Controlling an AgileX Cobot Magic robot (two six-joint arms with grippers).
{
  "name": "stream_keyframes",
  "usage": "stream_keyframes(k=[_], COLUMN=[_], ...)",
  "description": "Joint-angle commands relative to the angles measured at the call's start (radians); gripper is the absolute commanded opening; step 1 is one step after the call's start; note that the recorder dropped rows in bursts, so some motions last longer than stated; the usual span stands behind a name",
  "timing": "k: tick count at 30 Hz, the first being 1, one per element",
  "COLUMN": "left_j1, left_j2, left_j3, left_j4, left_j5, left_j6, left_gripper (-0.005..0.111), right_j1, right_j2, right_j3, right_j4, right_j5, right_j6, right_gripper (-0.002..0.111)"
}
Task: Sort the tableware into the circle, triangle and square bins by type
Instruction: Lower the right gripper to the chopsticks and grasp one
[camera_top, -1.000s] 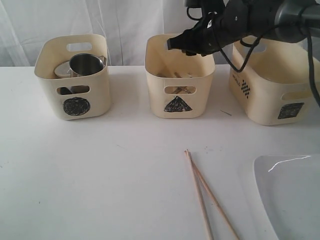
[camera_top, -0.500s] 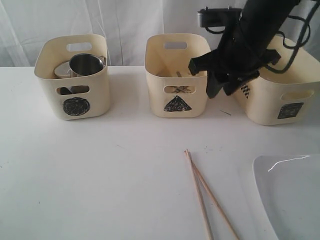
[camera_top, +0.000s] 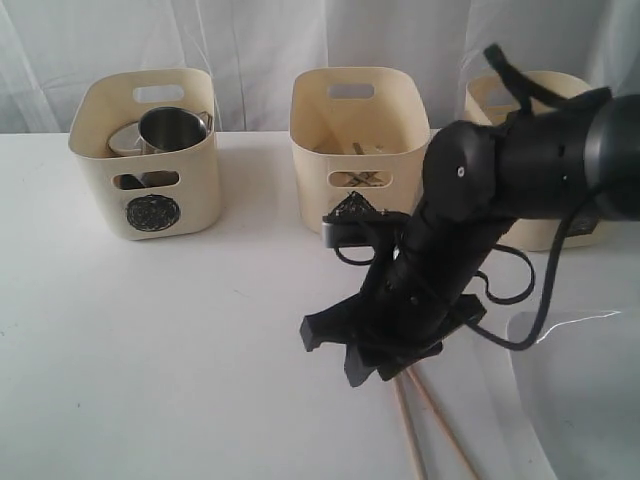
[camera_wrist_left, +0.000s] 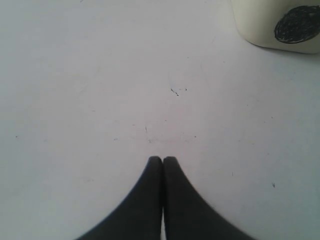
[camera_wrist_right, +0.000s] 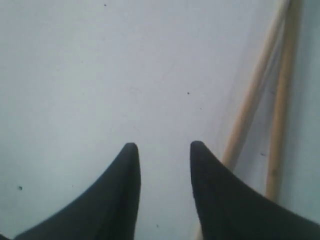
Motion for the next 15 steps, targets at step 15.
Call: stream_keyframes(k=[15], left_j1=[-0.007], left_j2=[-0.005], left_j3=[0.003], left_j4=[-0.006], left_j5=[0.001], left_j6=[-0.001], left_gripper=[0.0], right_j1=[0.021], right_j2=[0.138], right_j3=[0.04], right_j4=[-0.274], right_j5=[-0.175], right_j6=[0.229], right_gripper=[0.032])
